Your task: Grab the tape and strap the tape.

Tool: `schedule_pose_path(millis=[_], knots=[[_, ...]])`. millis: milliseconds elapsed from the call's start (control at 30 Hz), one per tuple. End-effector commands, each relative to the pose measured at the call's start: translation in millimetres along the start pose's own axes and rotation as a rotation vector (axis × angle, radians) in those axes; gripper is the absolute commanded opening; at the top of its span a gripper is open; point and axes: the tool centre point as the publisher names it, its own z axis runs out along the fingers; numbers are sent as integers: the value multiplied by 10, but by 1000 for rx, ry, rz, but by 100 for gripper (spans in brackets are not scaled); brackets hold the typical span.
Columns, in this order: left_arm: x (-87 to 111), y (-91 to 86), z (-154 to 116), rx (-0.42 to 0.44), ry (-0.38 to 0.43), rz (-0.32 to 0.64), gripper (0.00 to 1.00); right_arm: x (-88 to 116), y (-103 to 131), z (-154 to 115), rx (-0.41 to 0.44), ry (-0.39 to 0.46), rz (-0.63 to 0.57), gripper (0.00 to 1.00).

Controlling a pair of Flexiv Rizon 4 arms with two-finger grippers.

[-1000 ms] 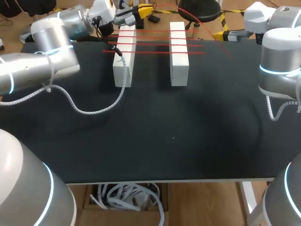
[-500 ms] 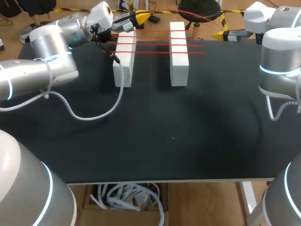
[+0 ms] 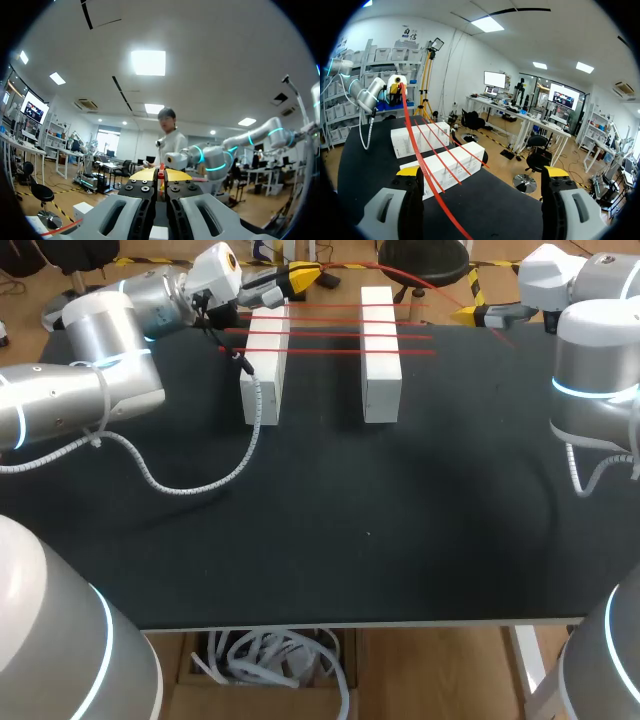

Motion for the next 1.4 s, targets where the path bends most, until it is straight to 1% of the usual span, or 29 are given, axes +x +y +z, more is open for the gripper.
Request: schedule_pose_path(millis=[33,233,267,300,333,400,433,500,533,600,667,733,767,800,833,867,900,967,1000,1100,1300,1367,1400], knots=[[-38,9,-8,1,10,-2,0,-1,0,1,0,0,0,100],[-38,9,-8,1,10,-2,0,-1,0,1,0,0,0,100],[-38,9,-8,1,10,-2,0,-31,57,20,-13,-7,8,100],[-38,9,-8,1,10,-2,0,-56,103,32,-3,-22,18,100],[-38,9,-8,1,10,-2,0,-79,153,30,-20,-27,73,100],[-38,9,-8,1,10,-2,0,-107,218,3,-8,-54,155,100],[-38,9,-8,1,10,-2,0,-118,238,-25,2,-68,247,100],[-38,9,-8,1,10,-2,0,-125,231,-65,62,-94,411,100],[-38,9,-8,1,10,-2,0,-117,220,-85,84,-91,502,100],[-38,9,-8,1,10,-2,0,-82,209,-129,130,-101,608,100],[-38,9,-8,1,10,-2,0,-44,216,-178,142,-105,676,100],[-38,9,-8,1,10,-2,0,8,231,-228,139,-83,769,100],[-38,9,-8,1,10,-2,0,34,230,-251,162,-88,796,100],[-38,9,-8,1,10,-2,0,64,220,-272,180,-92,855,100],[-38,9,-8,1,10,-2,0,92,217,-286,196,-99,886,100],[-38,9,-8,1,10,-2,0,123,220,-294,230,-117,893,100],[-38,9,-8,1,10,-2,0,145,233,-303,210,-101,926,100],[-38,9,-8,1,10,-2,0,158,266,-304,213,-117,923,100],[-38,9,-8,1,10,-2,0,159,278,-307,206,-121,957,100],[-38,9,-8,1,10,-2,0,149,293,-316,207,-137,957,100],[-38,9,-8,1,10,-2,0,175,318,-363,195,-125,949,100],[-38,9,-8,1,10,-2,0,202,323,-380,197,-123,899,100],[-38,9,-8,1,10,-2,0,218,357,-387,176,-95,780,100]])
